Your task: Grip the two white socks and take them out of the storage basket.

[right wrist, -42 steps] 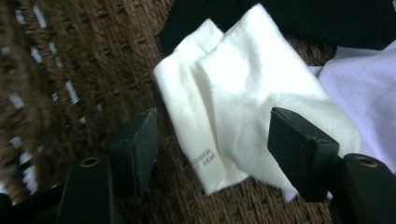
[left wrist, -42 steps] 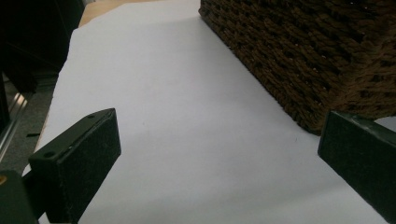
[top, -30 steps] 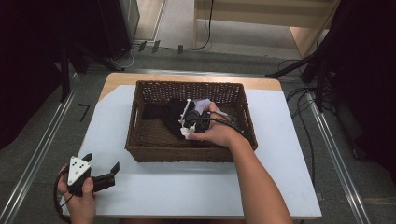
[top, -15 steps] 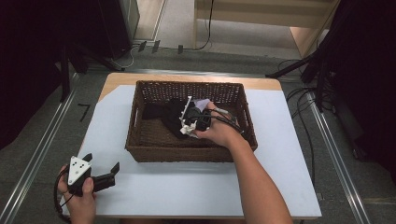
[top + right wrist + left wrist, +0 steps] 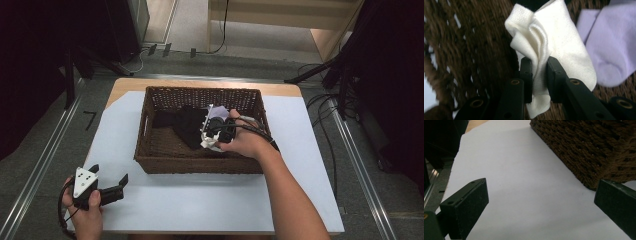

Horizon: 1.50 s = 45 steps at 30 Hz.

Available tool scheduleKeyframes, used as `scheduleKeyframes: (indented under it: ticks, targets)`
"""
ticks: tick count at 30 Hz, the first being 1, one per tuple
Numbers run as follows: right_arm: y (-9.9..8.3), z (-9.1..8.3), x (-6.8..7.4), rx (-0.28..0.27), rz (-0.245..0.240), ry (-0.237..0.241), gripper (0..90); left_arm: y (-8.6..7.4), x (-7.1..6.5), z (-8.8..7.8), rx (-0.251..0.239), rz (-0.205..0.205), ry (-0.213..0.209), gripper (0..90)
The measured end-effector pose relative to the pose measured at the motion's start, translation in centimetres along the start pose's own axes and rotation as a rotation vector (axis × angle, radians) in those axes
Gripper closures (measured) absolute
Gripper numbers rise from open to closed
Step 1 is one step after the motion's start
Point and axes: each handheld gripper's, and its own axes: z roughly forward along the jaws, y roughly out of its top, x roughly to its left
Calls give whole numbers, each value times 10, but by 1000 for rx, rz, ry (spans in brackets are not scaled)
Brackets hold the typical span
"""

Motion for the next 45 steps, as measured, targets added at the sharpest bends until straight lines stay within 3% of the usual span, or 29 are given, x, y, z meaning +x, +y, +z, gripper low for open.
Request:
scheduleKeyframes:
  ticks: [22,35,45]
  targets:
    - [-49,-17,-4,72,24,16,763,0,-1,0,3,6,4,2]
    - [-69,-38,-11,34,61,5,763,0,-1,0,2,10,5,2]
    - [-64,-61,-10,19,54,5,762,0,-2,0,1,10,6,2]
